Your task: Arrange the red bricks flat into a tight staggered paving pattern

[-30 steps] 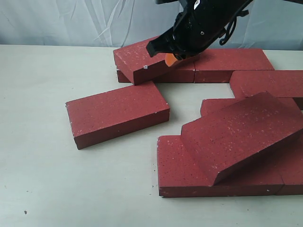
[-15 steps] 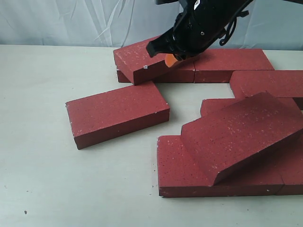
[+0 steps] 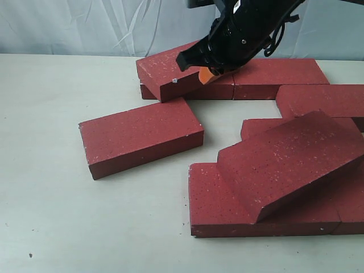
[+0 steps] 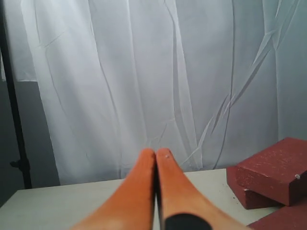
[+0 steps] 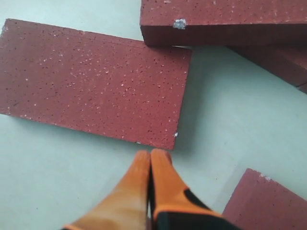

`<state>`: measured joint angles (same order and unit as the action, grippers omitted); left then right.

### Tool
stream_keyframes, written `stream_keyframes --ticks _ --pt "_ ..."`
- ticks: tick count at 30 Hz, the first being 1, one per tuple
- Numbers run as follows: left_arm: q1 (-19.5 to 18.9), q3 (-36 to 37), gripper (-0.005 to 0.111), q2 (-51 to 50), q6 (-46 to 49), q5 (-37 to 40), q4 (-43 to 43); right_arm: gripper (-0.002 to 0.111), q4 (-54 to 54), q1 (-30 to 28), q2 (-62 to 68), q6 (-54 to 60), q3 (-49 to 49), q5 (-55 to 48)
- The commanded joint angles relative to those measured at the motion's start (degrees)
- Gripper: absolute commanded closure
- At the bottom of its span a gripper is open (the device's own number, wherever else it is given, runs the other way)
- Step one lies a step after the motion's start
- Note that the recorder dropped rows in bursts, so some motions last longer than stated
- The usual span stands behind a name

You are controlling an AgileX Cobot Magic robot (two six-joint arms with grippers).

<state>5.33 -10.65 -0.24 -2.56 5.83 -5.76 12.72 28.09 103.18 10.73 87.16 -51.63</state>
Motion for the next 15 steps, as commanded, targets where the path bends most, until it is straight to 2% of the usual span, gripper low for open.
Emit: stream_keyframes --ticks 1,8,15 --pt "-0.07 -4.01 0.107 -2.23 -1.83 5.94 1.0 0.109 1.86 -0.01 -0.66 0.16 0.0 -0.44" --pt "-0.07 -12.74 0.107 -13.48 -3.01 18.16 1.4 0.109 2.39 -0.01 -0.66 0.16 0.0 -0.55" --pt "-0.07 -21.09 0.107 -28.74 -5.0 35.8 0.56 0.109 2.58 -0.01 -0.66 0.16 0.0 -1.05"
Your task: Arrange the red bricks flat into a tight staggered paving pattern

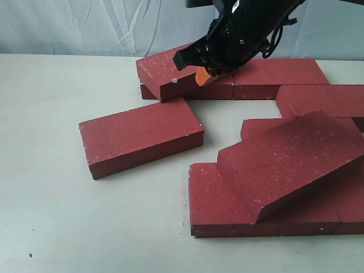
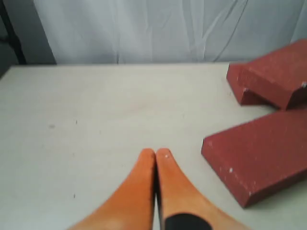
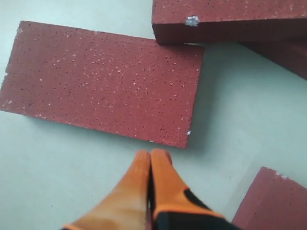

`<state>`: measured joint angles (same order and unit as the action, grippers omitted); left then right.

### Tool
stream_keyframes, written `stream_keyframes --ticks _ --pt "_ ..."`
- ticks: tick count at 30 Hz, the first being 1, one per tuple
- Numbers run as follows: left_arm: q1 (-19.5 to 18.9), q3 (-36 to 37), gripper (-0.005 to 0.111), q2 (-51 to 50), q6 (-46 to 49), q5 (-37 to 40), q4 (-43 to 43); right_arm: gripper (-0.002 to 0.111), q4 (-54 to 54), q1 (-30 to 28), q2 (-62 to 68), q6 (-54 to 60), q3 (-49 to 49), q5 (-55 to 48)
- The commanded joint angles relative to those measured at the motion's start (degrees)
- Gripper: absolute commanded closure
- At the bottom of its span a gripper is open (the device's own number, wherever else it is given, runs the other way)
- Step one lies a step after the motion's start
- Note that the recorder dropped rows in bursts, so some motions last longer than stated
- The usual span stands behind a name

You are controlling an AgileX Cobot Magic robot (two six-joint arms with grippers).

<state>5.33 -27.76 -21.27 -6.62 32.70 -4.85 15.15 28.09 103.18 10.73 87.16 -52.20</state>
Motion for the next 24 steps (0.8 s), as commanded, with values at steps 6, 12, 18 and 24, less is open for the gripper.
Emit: stream_keyframes --ticks 6,12,18,24 --pt "-0.07 -5.38 0.107 -18.07 -0.7 9.2 -1.18 0.109 0.16 -0.01 -0.66 0.16 0.0 -0.58" --pt "-0.07 -5.38 0.107 -20.24 -0.7 6.06 -1.02 0.109 0.38 -0.01 -0.66 0.16 0.0 -0.98" --pt "-0.07 -5.38 0.107 -20.24 -0.7 6.09 1.48 0.109 0.41 -0.01 -0.66 0.16 0.0 -0.98" --pt "-0.07 -5.38 0.107 -22.92 -0.7 7.22 1.84 0.109 1.54 -0.01 0.01 0.16 0.0 -1.44"
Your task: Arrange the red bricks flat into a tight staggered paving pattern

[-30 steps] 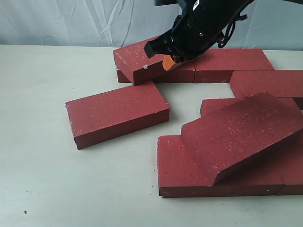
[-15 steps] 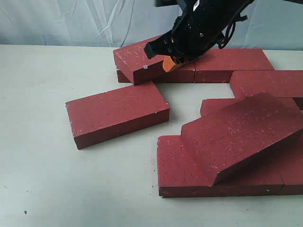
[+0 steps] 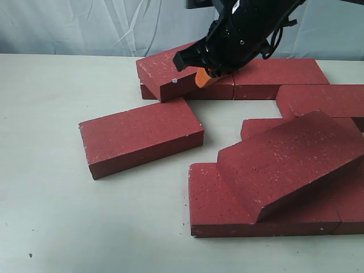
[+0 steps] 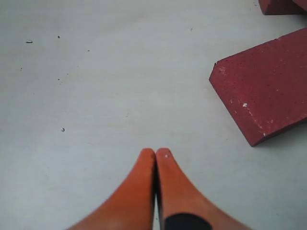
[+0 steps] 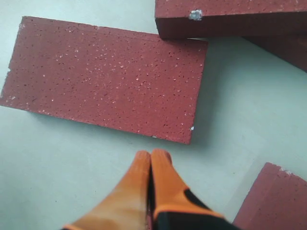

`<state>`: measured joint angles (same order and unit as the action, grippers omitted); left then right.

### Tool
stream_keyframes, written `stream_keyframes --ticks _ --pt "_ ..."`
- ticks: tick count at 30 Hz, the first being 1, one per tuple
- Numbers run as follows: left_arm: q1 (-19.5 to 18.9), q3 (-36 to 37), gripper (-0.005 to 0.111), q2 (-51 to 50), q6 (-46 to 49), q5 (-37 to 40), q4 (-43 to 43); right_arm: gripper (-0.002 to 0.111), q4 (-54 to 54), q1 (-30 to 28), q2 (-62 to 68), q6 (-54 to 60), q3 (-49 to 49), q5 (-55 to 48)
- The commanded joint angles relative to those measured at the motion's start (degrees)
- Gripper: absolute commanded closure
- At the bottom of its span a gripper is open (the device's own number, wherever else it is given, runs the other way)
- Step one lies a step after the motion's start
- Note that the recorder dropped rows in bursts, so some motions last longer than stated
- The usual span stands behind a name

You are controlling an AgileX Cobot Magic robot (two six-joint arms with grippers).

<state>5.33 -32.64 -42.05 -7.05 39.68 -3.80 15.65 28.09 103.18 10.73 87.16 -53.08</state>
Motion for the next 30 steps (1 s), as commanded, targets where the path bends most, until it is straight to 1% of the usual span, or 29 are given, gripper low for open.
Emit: stream_keyframes --ticks 1,6,15,22,27,30 --pt "-0.07 -0.49 0.107 -3.2 -0.27 0.36 0.79 0.109 1.3 -0.01 0.36 0.16 0.0 -0.56" --pt "-0.07 -0.49 0.107 -10.05 -0.27 -0.52 0.79 0.109 1.51 -0.01 2.42 0.16 0.0 -0.32" --pt "-0.07 -1.59 0.107 -24.9 -0.27 -6.82 2.83 0.109 3.04 -0.01 6.0 1.44 0.0 -0.15" --pt "-0.07 -8.46 0.107 -36.83 2.18 -6.95 3.19 0.109 6.05 -0.01 7.13 4.27 0.0 -0.33" --pt "-0.07 -14.2 0.107 -45.35 3.73 -6.69 4.24 0.109 5.7 1.26 8.19 4.45 0.0 -0.56" --pt "-0.07 -17.6 0.107 -50.08 8.15 -5.84 7.39 0.109 5.7 3.11 9.05 5.31 0.0 -0.71"
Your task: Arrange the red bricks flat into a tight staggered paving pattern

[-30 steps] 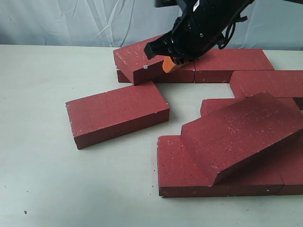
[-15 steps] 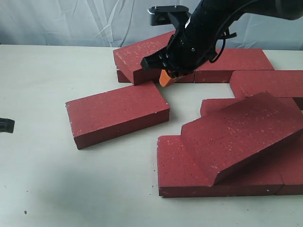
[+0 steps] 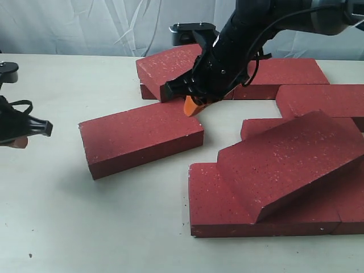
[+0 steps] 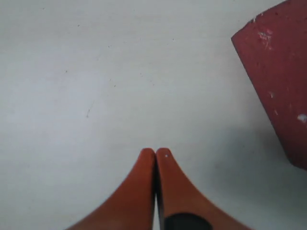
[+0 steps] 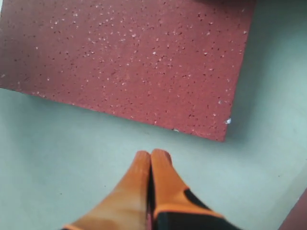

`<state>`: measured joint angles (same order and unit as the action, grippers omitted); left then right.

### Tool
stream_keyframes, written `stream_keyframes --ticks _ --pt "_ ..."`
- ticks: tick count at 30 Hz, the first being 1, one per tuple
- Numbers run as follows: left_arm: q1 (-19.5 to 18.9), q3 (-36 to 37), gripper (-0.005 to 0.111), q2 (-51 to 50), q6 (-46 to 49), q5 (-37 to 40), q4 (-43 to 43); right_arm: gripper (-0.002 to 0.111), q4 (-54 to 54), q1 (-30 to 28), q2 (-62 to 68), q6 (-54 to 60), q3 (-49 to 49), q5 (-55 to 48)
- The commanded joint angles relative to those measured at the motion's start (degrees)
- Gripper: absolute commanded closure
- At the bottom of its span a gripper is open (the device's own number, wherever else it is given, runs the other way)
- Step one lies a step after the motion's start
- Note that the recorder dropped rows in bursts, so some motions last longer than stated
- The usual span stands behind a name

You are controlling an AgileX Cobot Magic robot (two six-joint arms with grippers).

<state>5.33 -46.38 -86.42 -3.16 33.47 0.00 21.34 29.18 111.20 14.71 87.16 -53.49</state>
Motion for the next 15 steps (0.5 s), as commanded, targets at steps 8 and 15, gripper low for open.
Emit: stream_keyframes --ticks 8,15 --pt "-0.07 -11.99 0.107 -16.84 12.4 4.36 11.39 0.109 0.02 8.04 4.81 2.1 0.0 -0.5" --pt "-0.07 -18.28 0.107 -24.36 20.69 7.36 18.95 0.109 3.48 10.89 9.75 2.13 0.23 2.28"
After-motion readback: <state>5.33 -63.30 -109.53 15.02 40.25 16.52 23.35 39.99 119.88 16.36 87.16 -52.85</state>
